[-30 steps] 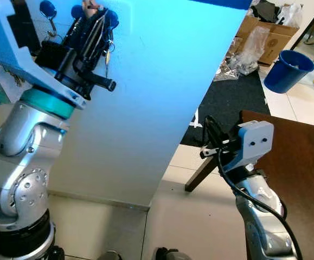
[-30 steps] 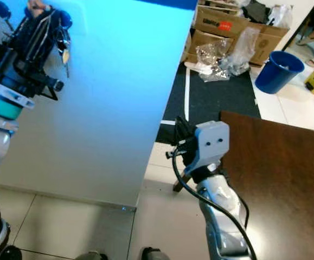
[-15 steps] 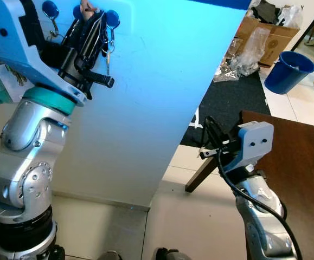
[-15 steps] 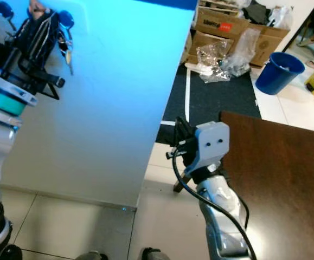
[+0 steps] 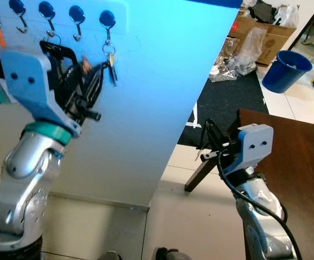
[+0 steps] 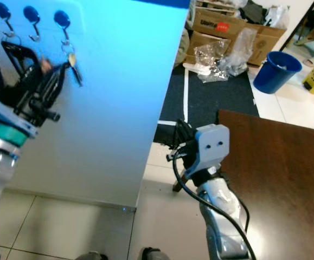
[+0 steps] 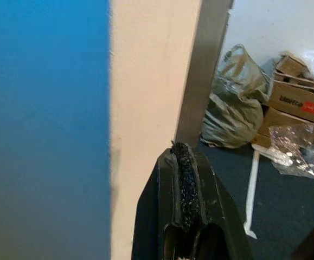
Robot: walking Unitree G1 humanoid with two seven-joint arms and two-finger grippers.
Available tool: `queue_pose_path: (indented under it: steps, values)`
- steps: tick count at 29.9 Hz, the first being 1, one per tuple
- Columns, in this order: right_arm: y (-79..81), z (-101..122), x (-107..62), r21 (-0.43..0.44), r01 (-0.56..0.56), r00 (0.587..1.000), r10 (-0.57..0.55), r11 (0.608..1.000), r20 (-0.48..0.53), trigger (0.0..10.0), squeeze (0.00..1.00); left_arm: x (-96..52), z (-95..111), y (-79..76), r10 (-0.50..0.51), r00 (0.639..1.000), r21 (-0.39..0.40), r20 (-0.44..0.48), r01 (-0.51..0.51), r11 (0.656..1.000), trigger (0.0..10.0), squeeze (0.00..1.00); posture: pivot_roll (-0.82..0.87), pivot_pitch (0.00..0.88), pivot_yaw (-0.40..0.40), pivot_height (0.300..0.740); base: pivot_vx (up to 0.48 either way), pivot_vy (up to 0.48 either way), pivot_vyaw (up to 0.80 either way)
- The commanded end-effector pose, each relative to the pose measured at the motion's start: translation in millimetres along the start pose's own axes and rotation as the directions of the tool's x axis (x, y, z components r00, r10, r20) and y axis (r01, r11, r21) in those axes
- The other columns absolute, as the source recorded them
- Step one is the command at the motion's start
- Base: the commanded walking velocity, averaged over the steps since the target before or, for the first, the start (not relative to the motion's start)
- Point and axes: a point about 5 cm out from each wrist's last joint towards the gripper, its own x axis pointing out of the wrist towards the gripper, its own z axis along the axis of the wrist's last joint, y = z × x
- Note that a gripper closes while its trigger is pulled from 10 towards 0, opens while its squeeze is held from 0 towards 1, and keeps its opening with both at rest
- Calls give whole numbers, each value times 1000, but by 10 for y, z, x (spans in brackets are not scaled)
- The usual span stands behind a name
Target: Hang keys on a hook
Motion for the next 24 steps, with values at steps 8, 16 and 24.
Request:
queue_pose_path:
  steps: [8,16,24]
  values:
    - [132,59,-268,-91,-347,937,341,934,-74,10000,0,-587,-139,-9,-294,932,-35,-212,294,955,10000,0,56,131,21,740,0,0,0]
    - [350,293,2,-67,-485,873,488,872,31,10000,0,-757,-448,-63,-349,861,11,-369,379,925,10000,0,55,133,4,740,0,0,0]
    - [681,461,380,-36,-538,827,535,842,171,10000,0,-526,-462,-20,-149,951,57,-272,170,984,10000,0,73,140,-10,740,0,0,0]
